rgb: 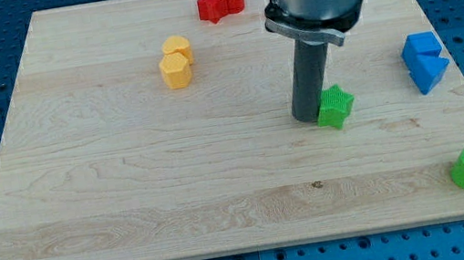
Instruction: Push the green star diagonally below the blue triangle
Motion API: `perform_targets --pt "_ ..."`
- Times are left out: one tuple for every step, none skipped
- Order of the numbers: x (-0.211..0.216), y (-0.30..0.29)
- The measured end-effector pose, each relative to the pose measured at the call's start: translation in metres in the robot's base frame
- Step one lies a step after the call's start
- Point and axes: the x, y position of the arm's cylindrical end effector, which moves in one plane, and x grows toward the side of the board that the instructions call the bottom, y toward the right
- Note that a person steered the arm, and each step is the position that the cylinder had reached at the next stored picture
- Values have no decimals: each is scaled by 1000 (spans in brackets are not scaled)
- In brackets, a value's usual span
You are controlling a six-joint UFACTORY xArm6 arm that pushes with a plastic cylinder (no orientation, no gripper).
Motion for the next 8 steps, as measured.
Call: perform_targets --pt "5 20" --pt "-28 25" --pt "-38 25" --pt "-25 28" --pt "2 36" --pt "-7 40" --pt "-41 40" --pt "-35 76"
